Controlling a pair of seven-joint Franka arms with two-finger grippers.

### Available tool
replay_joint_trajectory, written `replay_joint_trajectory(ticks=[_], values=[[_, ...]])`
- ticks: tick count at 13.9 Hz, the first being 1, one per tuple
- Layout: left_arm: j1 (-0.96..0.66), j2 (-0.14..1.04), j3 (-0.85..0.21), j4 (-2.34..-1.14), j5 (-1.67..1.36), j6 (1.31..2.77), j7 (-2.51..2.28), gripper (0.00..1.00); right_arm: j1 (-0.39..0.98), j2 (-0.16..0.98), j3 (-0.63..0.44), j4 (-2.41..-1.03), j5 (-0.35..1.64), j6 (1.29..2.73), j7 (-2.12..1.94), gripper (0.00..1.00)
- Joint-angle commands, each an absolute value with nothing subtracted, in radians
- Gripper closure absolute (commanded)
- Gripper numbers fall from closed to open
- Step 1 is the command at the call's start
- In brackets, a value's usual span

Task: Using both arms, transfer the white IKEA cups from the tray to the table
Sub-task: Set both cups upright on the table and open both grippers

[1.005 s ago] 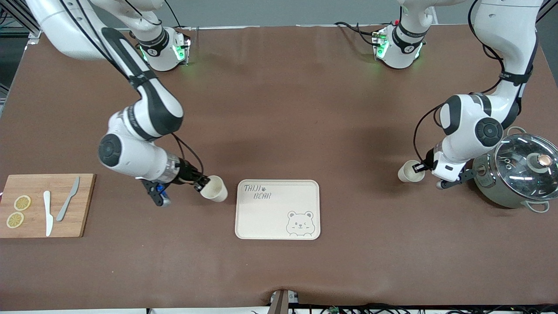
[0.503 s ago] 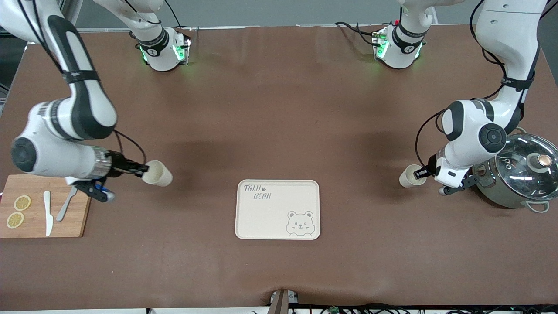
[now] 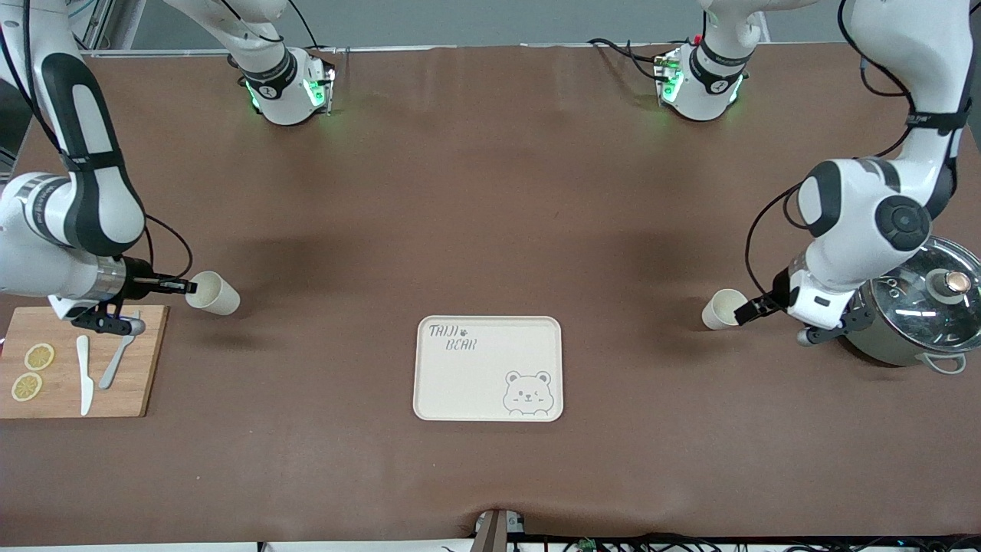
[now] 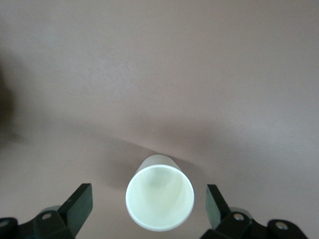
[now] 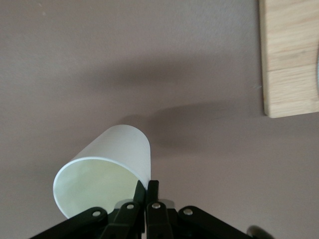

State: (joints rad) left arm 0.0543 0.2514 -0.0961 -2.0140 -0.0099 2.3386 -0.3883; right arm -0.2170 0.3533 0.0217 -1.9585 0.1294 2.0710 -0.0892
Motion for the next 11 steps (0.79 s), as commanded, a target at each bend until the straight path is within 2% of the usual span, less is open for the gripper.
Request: replay_joint_trajectory(ticks=[1,5,9,10,11], values=[[0.057,0.198,-0.1,-1.944,0.009,2.182,-0.384,0.0,-0.213,0.344,0.02,-1.997,0.124,2.091,-0.098,1.0],[0.055,0.192,-0.1,-1.769,0.011,1.941,-0.385,0.0,-0.219,0.36,0.015,-2.008,0.124,2.088,-0.1,1.0],[0.058,0.19,-0.1,-1.634,0.011,1.778,-0.379,0.0,-0.219,0.373,0.015,-2.029,0.124,2.092,-0.098,1.0],[0.063,0.19,-0.1,-1.596,0.009,1.74,-0.355,0.0,-0.221,0.376,0.015,-2.029,0.124,2.092,-0.098,0.99],[0.063,0.19,-0.1,-1.551,-0.003,1.7,-0.336,0.0,-0.221,0.379,0.015,-2.028,0.124,2.092,-0.098,0.91]])
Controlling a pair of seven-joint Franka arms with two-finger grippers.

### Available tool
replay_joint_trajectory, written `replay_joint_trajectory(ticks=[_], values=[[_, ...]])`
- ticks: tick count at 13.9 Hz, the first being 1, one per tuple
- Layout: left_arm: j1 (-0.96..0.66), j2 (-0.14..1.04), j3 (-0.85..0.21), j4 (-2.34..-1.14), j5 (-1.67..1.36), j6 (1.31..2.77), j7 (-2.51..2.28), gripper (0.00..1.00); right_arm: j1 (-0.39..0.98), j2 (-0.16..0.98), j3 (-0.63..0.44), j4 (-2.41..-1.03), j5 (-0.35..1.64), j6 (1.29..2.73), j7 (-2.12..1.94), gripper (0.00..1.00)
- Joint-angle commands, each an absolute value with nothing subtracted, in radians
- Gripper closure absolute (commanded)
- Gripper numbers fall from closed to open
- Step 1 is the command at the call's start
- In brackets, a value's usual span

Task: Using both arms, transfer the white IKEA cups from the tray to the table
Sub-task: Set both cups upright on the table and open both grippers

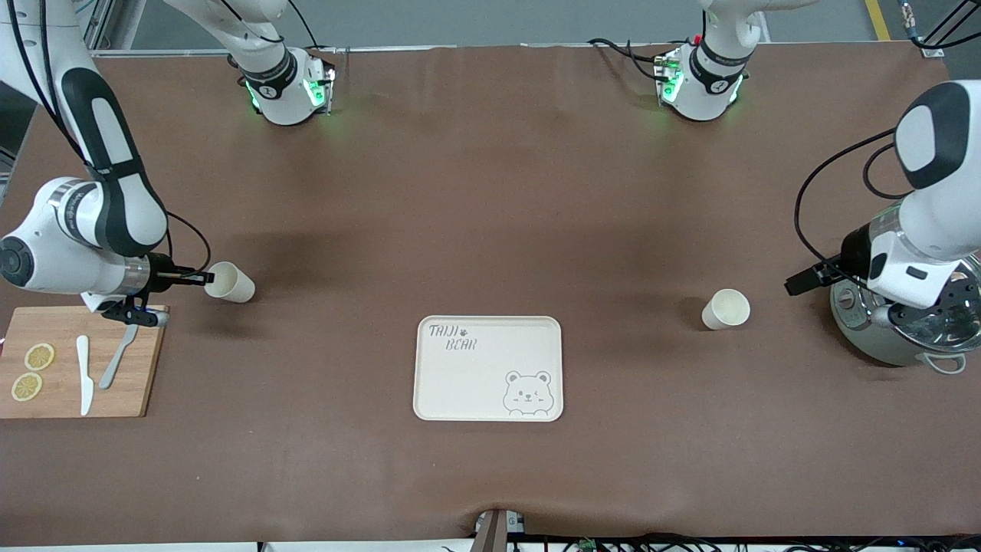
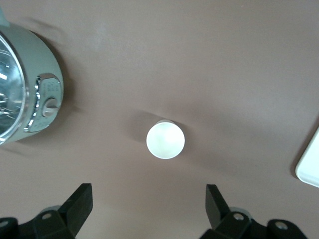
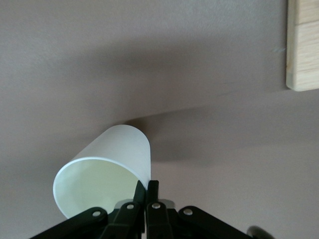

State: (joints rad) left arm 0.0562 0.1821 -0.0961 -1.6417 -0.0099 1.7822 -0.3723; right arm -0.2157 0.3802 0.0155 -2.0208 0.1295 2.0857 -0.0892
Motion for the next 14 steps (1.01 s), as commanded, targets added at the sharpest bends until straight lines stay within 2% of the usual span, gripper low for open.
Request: replay_joint_trajectory(ticks=[1,2,3,4,8,9,12,14], values=[[0.063,0.19,-0.1,-1.517,0.003,1.666,-0.333,0.0,-0.221,0.379,0.015,-2.026,0.124,2.089,-0.098,0.78],[0.061,0.19,-0.1,-1.496,0.002,1.642,-0.333,0.0,-0.219,0.377,0.015,-2.023,0.124,2.079,-0.097,0.61],[0.061,0.181,-0.101,-1.48,0.002,1.619,-0.333,0.0,-0.216,0.373,0.015,-2.011,0.124,2.047,-0.095,0.35],[0.063,0.17,-0.101,-1.47,0.002,1.6,-0.327,0.0,-0.216,0.373,0.017,-1.973,0.124,1.995,-0.089,0.02],[0.095,0.114,-0.089,-1.468,-0.003,1.575,-0.184,0.0,-0.21,0.379,0.023,-1.742,0.129,1.674,-0.089,0.0],[0.103,0.107,-0.092,-1.468,-0.003,1.572,-0.183,0.0,-0.207,0.383,0.026,-1.688,0.133,1.631,-0.098,0.0],[0.103,0.078,-0.089,-1.465,0.0,1.552,-0.176,0.0,-0.209,0.409,0.051,-1.626,0.114,1.629,-0.1,0.0],[0.106,0.057,-0.089,-1.466,-0.003,1.551,-0.176,0.0,-0.209,0.423,0.051,-1.508,0.114,1.617,-0.098,0.0]])
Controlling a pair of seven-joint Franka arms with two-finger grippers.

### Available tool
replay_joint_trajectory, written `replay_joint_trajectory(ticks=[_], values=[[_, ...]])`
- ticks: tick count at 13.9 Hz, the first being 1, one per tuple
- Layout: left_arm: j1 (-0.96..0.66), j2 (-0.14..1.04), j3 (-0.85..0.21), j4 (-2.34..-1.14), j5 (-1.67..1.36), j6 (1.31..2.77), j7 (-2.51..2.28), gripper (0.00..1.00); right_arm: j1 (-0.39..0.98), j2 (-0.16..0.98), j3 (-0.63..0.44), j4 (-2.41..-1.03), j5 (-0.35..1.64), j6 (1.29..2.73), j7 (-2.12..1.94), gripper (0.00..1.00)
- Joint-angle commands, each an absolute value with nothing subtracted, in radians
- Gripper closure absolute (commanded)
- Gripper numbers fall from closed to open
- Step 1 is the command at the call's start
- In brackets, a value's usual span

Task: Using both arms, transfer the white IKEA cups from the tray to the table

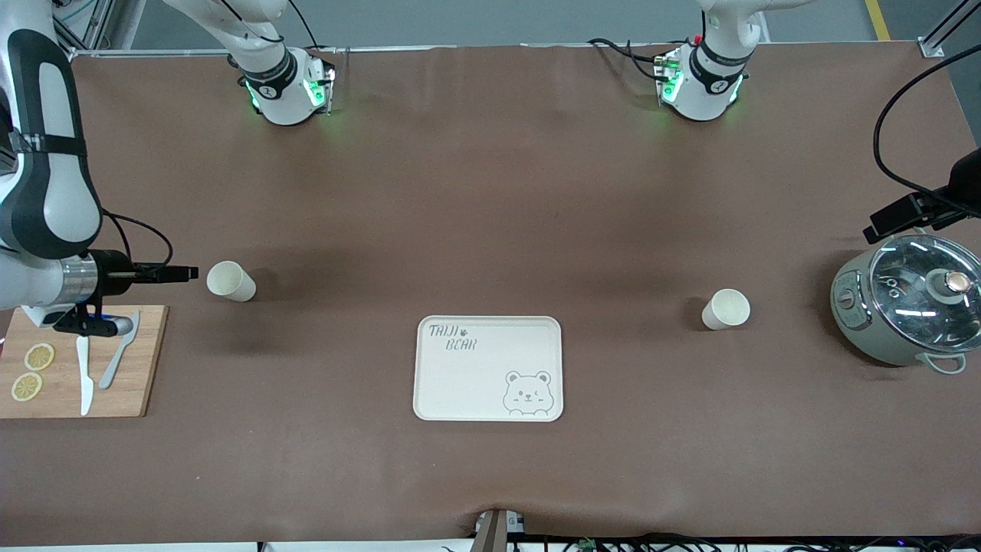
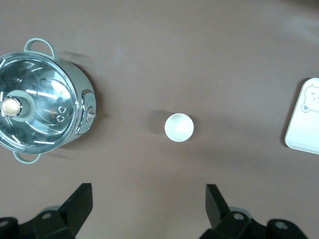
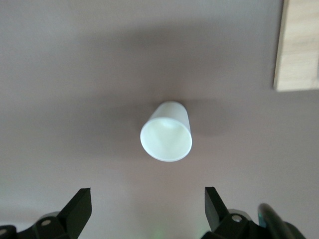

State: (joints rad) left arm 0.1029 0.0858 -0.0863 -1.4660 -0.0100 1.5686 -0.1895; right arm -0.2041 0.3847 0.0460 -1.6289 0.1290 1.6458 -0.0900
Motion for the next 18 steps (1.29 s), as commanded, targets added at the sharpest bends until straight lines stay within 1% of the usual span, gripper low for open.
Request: replay_joint_trajectory(ticks=[1,5,7,10,12,13,15,17,18], values=[[0.106,0.049,-0.09,-1.466,-0.003,1.551,-0.176,0.0,-0.204,0.42,0.051,-1.471,0.101,1.614,-0.097,0.0],[0.104,0.023,-0.097,-1.466,0.001,1.534,-0.181,0.0,-0.206,0.404,0.048,-1.332,0.092,1.608,-0.098,0.0],[0.101,0.025,-0.1,-1.465,0.005,1.534,-0.183,0.0,-0.193,0.358,0.051,-1.306,0.089,1.541,-0.098,0.0],[0.095,0.022,-0.103,-1.466,0.012,1.531,-0.178,0.0,-0.189,0.319,0.052,-1.235,0.092,1.439,-0.1,0.0],[0.095,0.02,-0.103,-1.466,0.031,1.529,-0.161,0.0,-0.183,0.264,0.057,-1.223,0.098,1.353,-0.101,0.0],[0.095,0.02,-0.103,-1.466,0.031,1.529,-0.128,0.0,-0.164,0.212,0.076,-1.224,0.095,1.277,-0.1,0.0],[0.097,0.02,-0.103,-1.466,0.031,1.529,-0.071,0.0,-0.108,0.181,0.078,-1.224,0.052,1.243,-0.094,0.0],[0.089,0.003,-0.1,-1.474,0.028,1.529,-0.058,0.0,-0.083,0.143,0.072,-1.227,0.037,1.201,-0.087,0.0],[0.06,-0.006,-0.094,-1.485,0.029,1.529,-0.058,0.0,-0.06,0.129,0.069,-1.233,0.038,1.186,-0.087,0.0]])
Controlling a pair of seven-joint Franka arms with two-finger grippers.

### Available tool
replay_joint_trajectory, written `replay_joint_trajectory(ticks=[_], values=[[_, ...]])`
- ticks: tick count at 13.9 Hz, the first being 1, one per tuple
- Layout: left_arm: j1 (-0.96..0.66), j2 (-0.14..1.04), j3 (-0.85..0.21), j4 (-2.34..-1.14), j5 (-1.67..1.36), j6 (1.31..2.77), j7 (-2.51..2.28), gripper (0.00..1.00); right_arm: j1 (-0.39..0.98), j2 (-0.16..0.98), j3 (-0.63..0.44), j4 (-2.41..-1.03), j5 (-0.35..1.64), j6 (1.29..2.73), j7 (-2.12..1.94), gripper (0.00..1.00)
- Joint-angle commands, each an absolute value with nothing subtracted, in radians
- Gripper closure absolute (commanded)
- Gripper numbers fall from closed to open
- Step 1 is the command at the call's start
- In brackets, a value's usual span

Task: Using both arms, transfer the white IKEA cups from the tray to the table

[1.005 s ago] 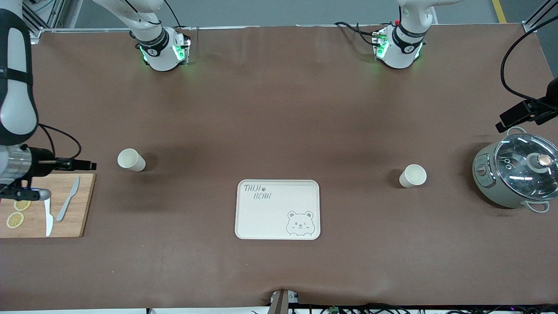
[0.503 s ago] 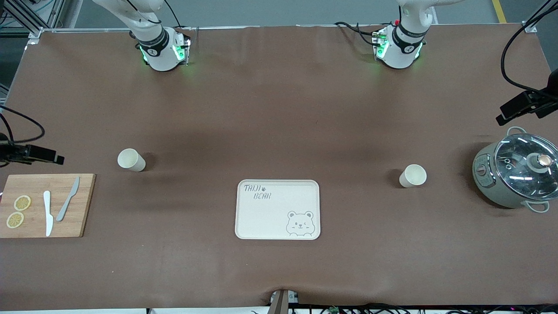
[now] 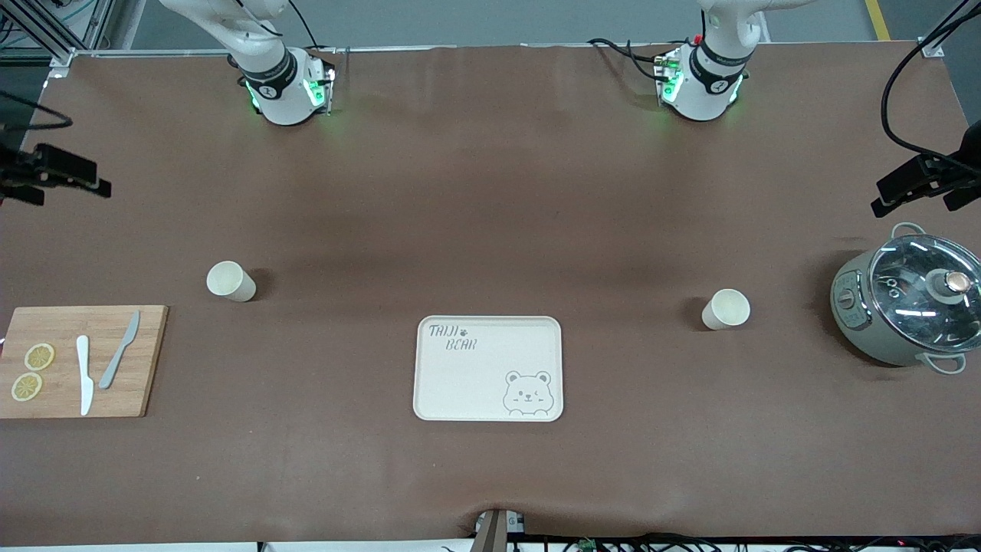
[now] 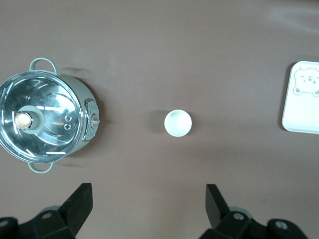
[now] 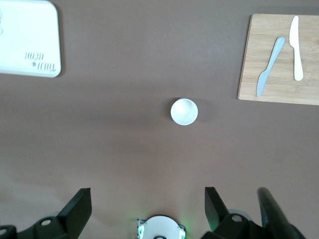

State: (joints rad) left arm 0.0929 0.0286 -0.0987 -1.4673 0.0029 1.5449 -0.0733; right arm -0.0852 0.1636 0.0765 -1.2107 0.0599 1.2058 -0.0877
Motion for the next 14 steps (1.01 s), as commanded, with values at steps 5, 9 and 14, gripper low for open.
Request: replay_joint_trajectory(ticks=[5,9,14], values=[[-0.044,-0.064,-0.026,-1.571,0.029,1.532,-0.063,0.0,0.061,0.034,0.055,-1.351,-0.017,1.227,0.148,0.0],[-0.055,-0.067,-0.018,-1.568,0.029,1.529,-0.08,0.0,0.055,-0.072,-0.006,-1.521,0.024,1.348,0.155,0.0],[-0.052,-0.089,-0.026,-1.563,0.029,1.476,-0.081,0.0,0.02,-0.075,-0.021,-1.531,0.035,1.373,0.15,0.0]])
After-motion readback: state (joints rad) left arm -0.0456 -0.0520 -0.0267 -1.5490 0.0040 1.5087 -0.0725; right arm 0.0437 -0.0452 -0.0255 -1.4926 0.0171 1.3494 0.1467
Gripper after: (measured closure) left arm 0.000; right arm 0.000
